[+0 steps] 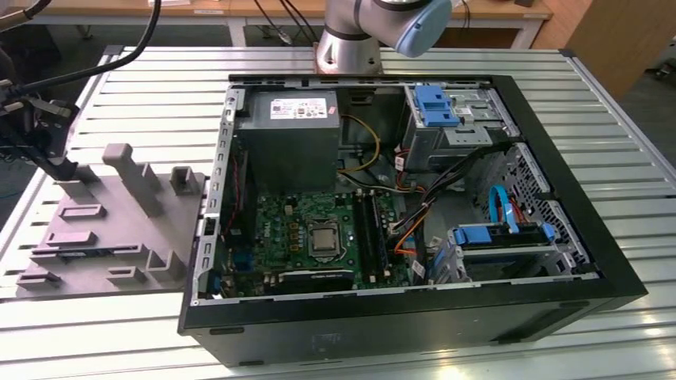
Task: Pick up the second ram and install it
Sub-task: 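Reach for the second ram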
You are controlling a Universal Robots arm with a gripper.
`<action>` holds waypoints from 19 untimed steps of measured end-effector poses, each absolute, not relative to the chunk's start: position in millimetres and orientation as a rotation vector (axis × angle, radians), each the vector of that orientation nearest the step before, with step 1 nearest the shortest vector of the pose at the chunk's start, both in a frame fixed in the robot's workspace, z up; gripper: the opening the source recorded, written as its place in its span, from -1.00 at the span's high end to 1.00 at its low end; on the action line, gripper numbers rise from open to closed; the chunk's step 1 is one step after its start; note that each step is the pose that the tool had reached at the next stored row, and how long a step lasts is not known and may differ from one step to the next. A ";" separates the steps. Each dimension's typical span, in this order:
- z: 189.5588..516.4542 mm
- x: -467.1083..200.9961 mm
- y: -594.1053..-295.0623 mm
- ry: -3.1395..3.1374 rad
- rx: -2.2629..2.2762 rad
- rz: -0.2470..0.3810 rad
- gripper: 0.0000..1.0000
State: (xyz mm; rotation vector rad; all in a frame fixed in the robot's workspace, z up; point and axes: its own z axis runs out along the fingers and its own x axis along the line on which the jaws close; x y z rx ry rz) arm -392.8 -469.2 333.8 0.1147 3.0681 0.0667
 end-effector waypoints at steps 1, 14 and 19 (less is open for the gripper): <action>332.6 -393.3 -469.3 3.068 0.115 0.066 0.79; 318.5 -402.9 -469.5 3.071 0.115 0.062 0.79; 312.7 -406.7 -469.5 3.072 0.115 0.061 0.79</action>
